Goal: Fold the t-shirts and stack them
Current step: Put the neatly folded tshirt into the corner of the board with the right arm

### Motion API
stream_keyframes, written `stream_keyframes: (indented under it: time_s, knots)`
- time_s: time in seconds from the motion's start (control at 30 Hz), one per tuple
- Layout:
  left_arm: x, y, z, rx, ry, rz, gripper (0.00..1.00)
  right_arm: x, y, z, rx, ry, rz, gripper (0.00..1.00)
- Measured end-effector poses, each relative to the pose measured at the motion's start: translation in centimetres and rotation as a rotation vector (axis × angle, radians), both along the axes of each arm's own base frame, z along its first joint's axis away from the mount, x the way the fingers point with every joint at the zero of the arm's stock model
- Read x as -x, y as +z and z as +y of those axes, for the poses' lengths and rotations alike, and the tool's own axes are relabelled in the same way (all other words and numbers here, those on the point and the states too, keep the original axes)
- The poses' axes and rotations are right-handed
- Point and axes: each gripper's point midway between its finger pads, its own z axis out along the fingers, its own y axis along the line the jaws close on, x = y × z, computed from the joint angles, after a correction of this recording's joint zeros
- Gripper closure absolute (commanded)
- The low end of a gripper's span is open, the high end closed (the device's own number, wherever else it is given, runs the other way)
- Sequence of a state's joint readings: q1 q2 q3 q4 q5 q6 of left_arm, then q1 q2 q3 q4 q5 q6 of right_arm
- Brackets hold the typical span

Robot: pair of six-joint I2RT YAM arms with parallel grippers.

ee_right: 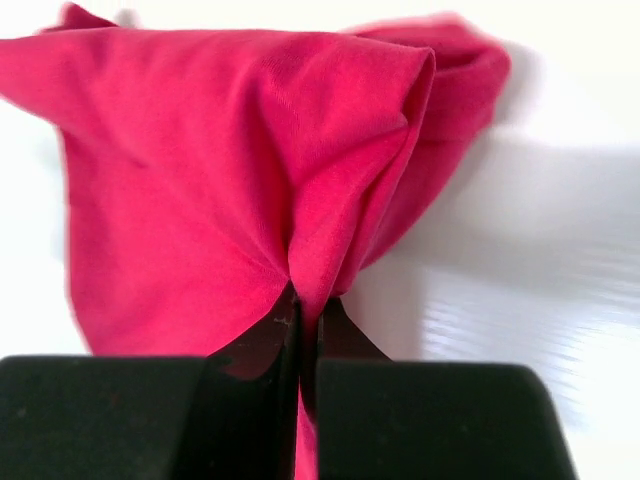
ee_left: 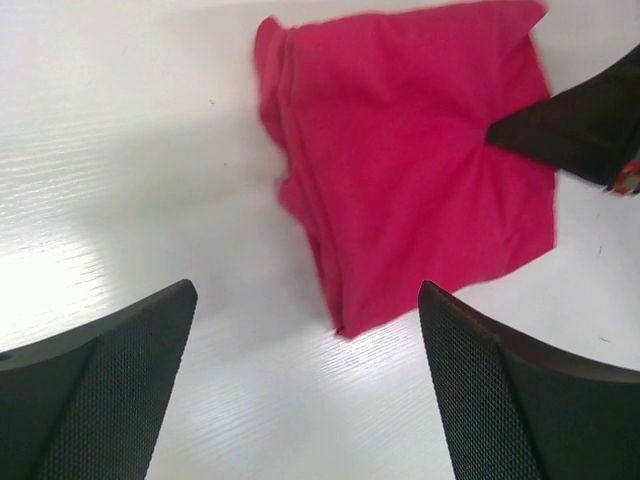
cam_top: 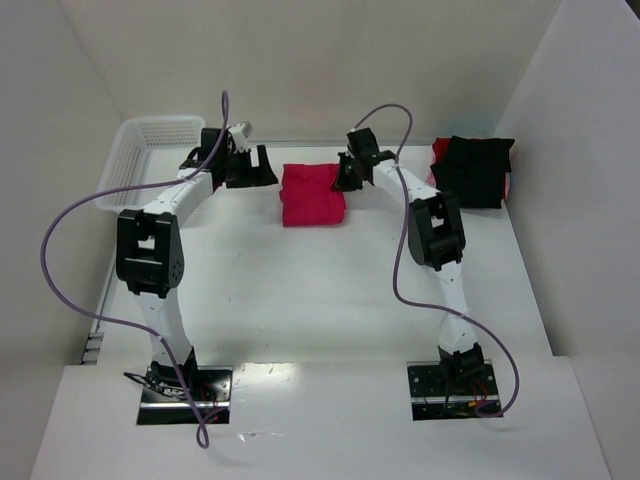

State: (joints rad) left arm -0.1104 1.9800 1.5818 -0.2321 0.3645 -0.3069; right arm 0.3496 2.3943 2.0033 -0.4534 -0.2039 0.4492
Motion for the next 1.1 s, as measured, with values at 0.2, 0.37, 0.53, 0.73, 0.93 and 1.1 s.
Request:
stream_keyframes:
  time_s: [0.2,0.37,0.53,0.73,0.93,1.1]
  knots:
    - [0.1,-0.1,0.6,-0.012,-0.005,-0.006,0.01,-2.0,3.3,-2.3,0.139,-0.025,-0.092,1.0]
    - [0.3,0.0,0.8,-0.01,-0.006,-0.004,0.01,-2.8,4.3,-5.7,0.232,-0.038,-0.106,1.0]
    - [0.6,-0.3,0.8,-0.005,-0.012,0.004,0.01,-3.9,5.1,-12.6,0.341,-0.084,-0.096,1.0]
    - [0.8,-0.4,0.5,0.005,-0.024,0.011,0.01,-4.9,7.6,-21.7,0.438,-0.183,-0.117,1.0]
    - [1.0,-0.3,0.3,0.017,-0.037,0.015,0.01,-4.6,12.3,-28.8,0.501,-0.282,-0.169,1.0]
    - [1.2,-0.3,0.1,0.028,-0.047,0.019,0.01,-3.7,16.8,-30.4,0.541,-0.302,-0.242,1.0]
